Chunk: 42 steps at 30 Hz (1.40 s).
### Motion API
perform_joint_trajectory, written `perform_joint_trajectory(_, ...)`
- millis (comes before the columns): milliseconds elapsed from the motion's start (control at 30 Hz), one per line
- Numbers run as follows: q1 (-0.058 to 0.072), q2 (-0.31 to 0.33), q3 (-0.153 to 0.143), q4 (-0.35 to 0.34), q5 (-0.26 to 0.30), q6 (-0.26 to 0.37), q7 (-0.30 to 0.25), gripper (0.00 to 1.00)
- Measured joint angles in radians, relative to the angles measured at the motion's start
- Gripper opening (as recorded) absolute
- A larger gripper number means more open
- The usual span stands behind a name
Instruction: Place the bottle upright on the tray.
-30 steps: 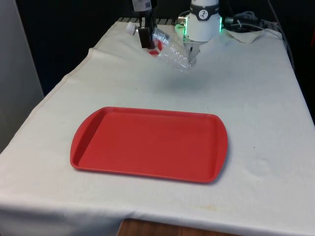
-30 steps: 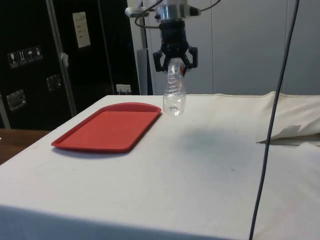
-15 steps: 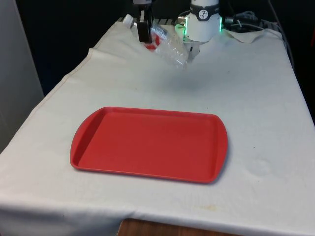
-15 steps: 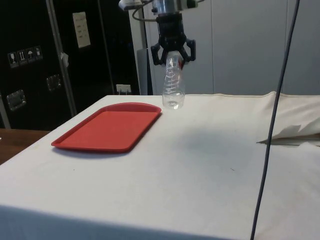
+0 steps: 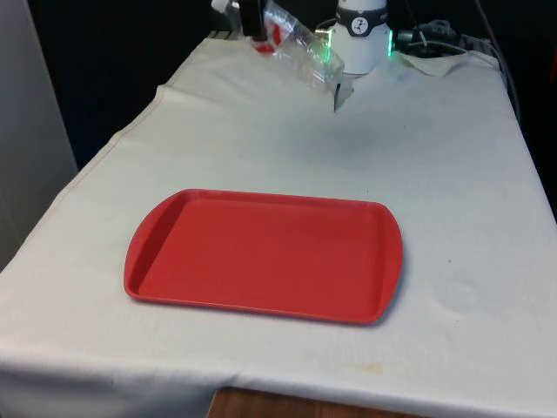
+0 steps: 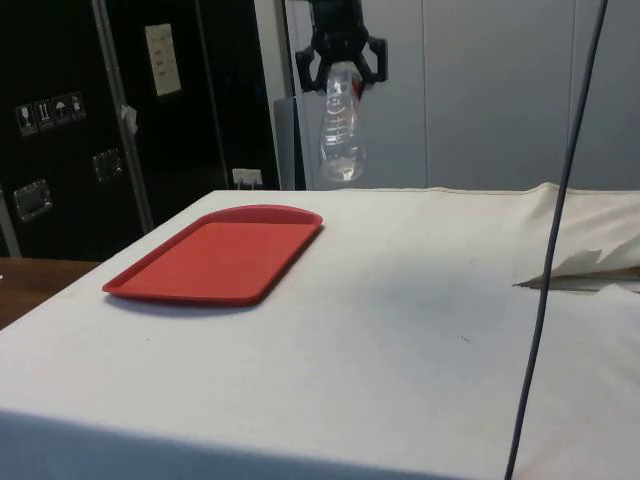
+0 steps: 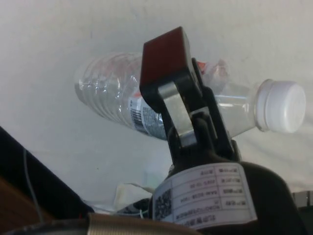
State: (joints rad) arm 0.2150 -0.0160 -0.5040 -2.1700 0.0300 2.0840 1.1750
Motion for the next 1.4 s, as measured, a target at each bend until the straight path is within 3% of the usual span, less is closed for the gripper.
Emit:
perform_joint_trajectory(733, 0.000, -0.049, 0.003, 0.116, -0.020, -0.160, 0.000, 0.28)
perform_joint_trajectory(1200, -0.001, -0.043, 0.004, 0.121, -0.023, -0.169, -0.001, 0.28)
perform_joint_trajectory(1400, -0.001, -0.034, 0.016, 0.121, -0.060, -0.164, 0.014, 0.28)
